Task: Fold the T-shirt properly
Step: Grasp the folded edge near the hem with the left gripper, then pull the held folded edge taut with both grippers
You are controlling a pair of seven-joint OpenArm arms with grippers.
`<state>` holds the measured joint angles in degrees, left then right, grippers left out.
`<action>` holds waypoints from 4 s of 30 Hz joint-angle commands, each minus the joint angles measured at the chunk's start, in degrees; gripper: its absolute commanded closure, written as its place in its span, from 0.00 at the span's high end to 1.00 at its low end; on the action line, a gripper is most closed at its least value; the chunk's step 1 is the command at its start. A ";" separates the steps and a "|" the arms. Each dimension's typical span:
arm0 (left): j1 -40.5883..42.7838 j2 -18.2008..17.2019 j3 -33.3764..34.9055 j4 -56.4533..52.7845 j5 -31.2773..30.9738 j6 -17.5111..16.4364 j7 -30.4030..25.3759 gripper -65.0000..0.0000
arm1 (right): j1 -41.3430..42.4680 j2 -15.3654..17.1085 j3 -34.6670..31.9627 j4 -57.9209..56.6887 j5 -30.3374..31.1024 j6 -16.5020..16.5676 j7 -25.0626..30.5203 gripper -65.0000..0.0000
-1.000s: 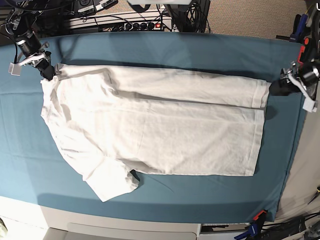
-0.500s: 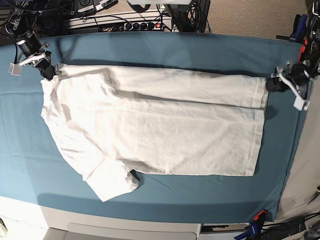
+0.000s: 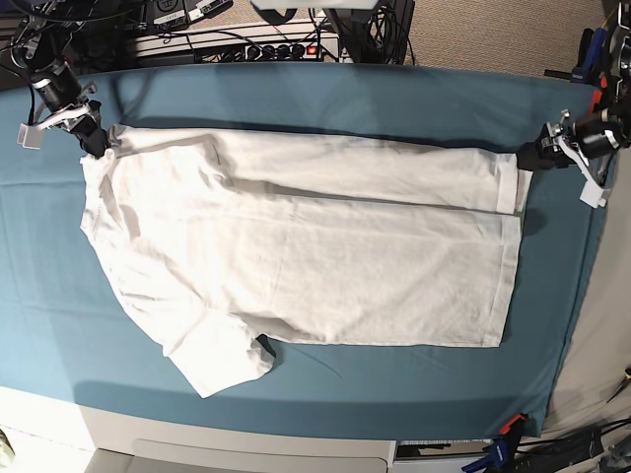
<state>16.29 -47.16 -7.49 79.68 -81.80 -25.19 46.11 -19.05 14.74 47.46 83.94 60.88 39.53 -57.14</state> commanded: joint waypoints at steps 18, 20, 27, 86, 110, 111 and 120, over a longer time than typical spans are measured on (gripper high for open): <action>-3.91 3.76 -0.44 0.61 -1.77 -1.88 -0.04 0.42 | 0.02 1.29 0.59 0.81 1.01 0.47 1.33 0.00; -3.93 3.78 -0.44 0.61 -1.86 -1.90 -0.07 0.42 | 0.02 1.29 0.59 0.81 1.01 0.47 1.31 0.00; -3.96 3.78 -0.46 0.61 -3.20 -3.19 0.07 0.42 | 0.02 1.29 0.59 0.81 1.01 0.47 1.33 0.00; -4.87 3.74 -0.52 0.61 6.54 -2.93 -1.14 0.00 | 0.00 1.29 0.59 0.81 0.96 0.47 4.07 0.00; -3.87 1.27 -0.76 0.63 12.09 1.81 -2.40 0.00 | -2.49 3.26 0.66 0.81 -5.49 0.47 4.68 0.00; -3.56 1.27 -0.94 0.63 11.67 1.84 -2.23 0.00 | -2.91 3.34 0.66 0.81 -5.42 0.47 4.72 0.00; 3.28 1.31 -5.86 0.63 8.07 0.83 -1.38 0.00 | -3.67 3.34 0.66 0.81 -5.35 0.47 4.22 0.00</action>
<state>19.70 -43.92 -12.05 80.01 -74.28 -25.23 45.47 -22.41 16.34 47.44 83.94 55.35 40.56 -54.65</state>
